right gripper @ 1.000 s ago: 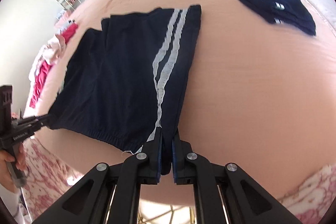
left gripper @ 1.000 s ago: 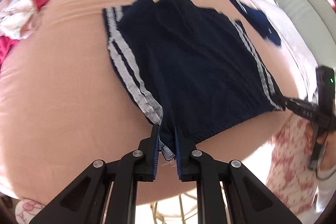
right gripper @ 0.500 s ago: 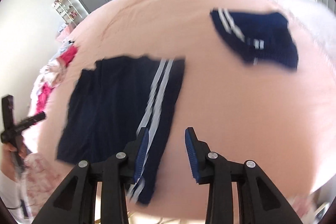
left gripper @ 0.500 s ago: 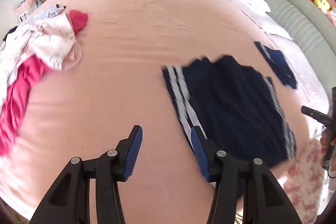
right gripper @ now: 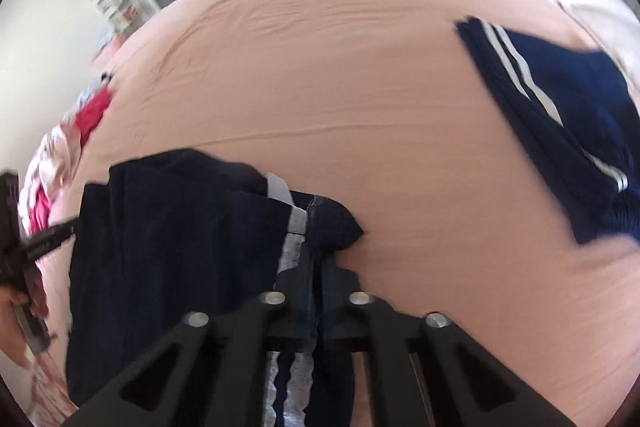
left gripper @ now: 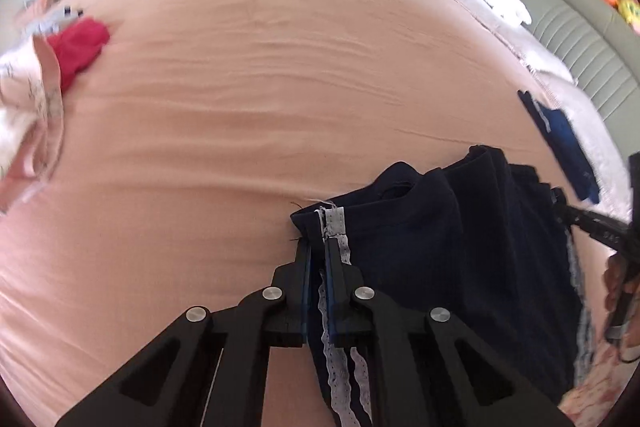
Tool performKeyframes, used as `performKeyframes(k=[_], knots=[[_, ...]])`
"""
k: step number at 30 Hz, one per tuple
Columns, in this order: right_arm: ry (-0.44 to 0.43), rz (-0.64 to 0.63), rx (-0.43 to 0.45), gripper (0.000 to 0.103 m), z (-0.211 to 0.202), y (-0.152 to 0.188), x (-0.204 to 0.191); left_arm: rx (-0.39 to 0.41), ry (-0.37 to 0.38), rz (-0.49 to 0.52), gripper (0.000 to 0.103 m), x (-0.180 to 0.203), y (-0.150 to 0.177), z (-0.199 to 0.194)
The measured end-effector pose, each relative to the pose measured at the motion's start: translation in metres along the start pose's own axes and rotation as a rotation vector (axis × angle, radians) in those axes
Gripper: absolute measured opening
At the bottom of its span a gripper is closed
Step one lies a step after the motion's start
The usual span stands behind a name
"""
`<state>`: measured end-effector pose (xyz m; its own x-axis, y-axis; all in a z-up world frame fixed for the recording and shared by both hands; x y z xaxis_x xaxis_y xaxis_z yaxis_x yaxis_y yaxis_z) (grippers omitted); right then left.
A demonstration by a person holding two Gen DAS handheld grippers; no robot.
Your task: Fold clothes
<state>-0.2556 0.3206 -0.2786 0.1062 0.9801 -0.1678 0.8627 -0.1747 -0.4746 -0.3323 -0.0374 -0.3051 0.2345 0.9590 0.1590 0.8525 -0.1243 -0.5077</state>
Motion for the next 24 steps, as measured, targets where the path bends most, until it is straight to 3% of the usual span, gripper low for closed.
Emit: performKeyframes(k=[5, 7, 9, 11, 14, 15, 17, 20, 21, 23, 24], knots=[[0.222, -0.053, 0.077, 0.0, -0.02, 0.008, 0.028, 0.023, -0.17, 0.062, 0.004, -0.018, 0.0, -0.012], [0.247, -0.019, 0.049, 0.0, -0.019, 0.016, 0.052, -0.011, -0.161, 0.068, 0.008, -0.018, 0.002, 0.001], [0.185, 0.052, 0.04, 0.002, -0.021, 0.02, 0.066, -0.023, -0.148, 0.075, 0.011, -0.019, -0.001, 0.003], [0.119, 0.127, 0.084, 0.01, -0.038, 0.017, 0.071, -0.015, -0.181, 0.114, 0.017, -0.012, -0.004, -0.006], [0.062, 0.17, 0.205, 0.028, -0.073, 0.005, 0.064, 0.136, -0.248, 0.162, 0.022, 0.002, -0.014, -0.035], [0.047, 0.124, 0.221, 0.031, -0.078, 0.001, 0.051, 0.186, -0.275, 0.186, 0.029, 0.007, -0.017, -0.044], [0.002, -0.027, 0.189, 0.031, -0.074, 0.0, 0.014, 0.25, -0.204, 0.26, 0.033, 0.029, -0.016, -0.053], [0.004, -0.25, 0.072, 0.031, -0.049, 0.021, -0.027, 0.099, 0.036, 0.308, 0.033, 0.06, 0.003, -0.025], [0.01, -0.283, 0.03, 0.031, -0.037, 0.03, -0.032, 0.059, 0.058, 0.312, 0.033, 0.064, 0.012, -0.013], [-0.016, -0.252, -0.003, 0.031, -0.022, 0.04, -0.022, -0.021, 0.02, 0.338, 0.034, 0.06, 0.027, 0.007], [-0.033, -0.23, 0.001, 0.028, -0.02, 0.041, -0.014, -0.002, 0.025, 0.353, 0.036, 0.056, 0.029, 0.003]])
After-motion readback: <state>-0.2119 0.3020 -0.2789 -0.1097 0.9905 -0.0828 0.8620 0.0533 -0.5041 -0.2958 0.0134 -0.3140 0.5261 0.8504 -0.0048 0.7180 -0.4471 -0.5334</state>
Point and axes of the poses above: each gripper's, at about its wrist camera, not at the fingertips, and z roughly the way its jaws point, x to its right, y to its underside, the point moved 6 cm from there along z, roughly the way its jaws point, and after that the axes turned 1 degree about x, right-handed, at the moved point
